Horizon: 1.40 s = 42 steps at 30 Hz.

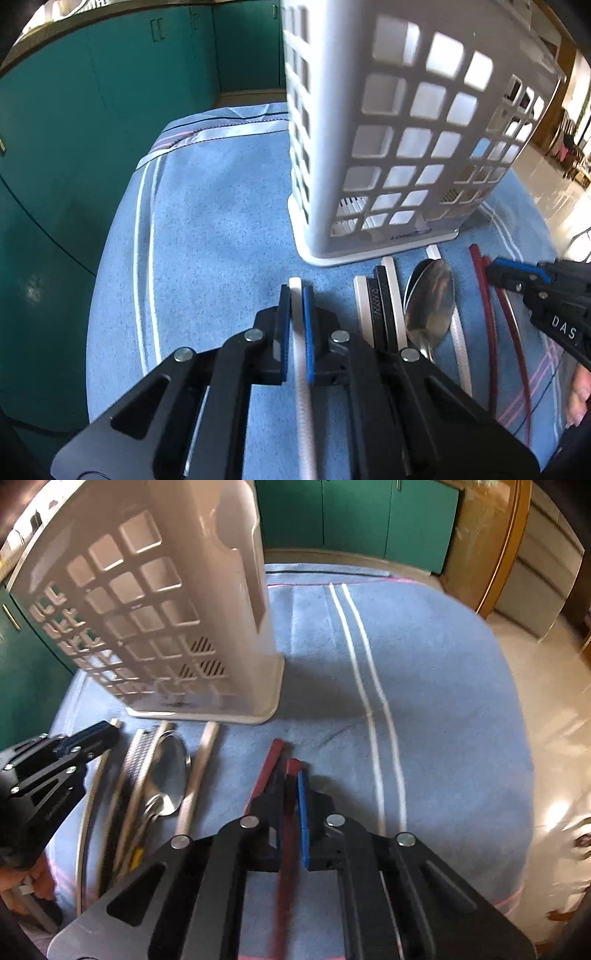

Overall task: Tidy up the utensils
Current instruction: 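Grasp a red-brown chopstick with the right tool while the left tool grasps a white chopstick, then lift both chopsticks into the white holder and open both tools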

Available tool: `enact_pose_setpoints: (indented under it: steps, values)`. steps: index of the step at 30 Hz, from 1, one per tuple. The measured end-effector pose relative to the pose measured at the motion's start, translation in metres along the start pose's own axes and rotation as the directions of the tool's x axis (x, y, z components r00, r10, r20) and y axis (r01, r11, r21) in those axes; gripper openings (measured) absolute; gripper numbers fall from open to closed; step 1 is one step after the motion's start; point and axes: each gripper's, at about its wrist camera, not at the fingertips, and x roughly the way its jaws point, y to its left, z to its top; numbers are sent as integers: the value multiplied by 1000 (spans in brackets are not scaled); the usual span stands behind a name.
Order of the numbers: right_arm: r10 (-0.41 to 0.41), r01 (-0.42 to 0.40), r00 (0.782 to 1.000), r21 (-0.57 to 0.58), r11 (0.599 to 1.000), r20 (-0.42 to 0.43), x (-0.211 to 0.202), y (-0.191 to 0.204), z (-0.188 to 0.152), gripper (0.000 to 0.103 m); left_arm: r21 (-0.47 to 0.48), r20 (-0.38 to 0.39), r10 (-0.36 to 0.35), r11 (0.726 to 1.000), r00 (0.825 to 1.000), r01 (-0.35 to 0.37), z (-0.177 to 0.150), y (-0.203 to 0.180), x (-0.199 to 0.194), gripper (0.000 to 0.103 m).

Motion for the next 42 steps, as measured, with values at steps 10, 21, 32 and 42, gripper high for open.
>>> enact_pose_setpoints:
  steps: [10,21,32,42]
  values:
    - [143,-150,970,22,988,198,-110,-25,-7,7,-55,273,-47,996,961,64,25,17,-121,6]
    - [296,-280,852,-102,955,432,-225,-21,19,7,-110,542,-110,974,833,200,56,39,-224,6]
    - [302,-274,752,-139,952,586,-304,-13,76,7,-240,719,-95,895,688,375,90,100,-284,6]
    - [209,-210,695,-84,974,688,-310,-6,109,7,-312,751,4,883,660,350,105,92,-265,6]
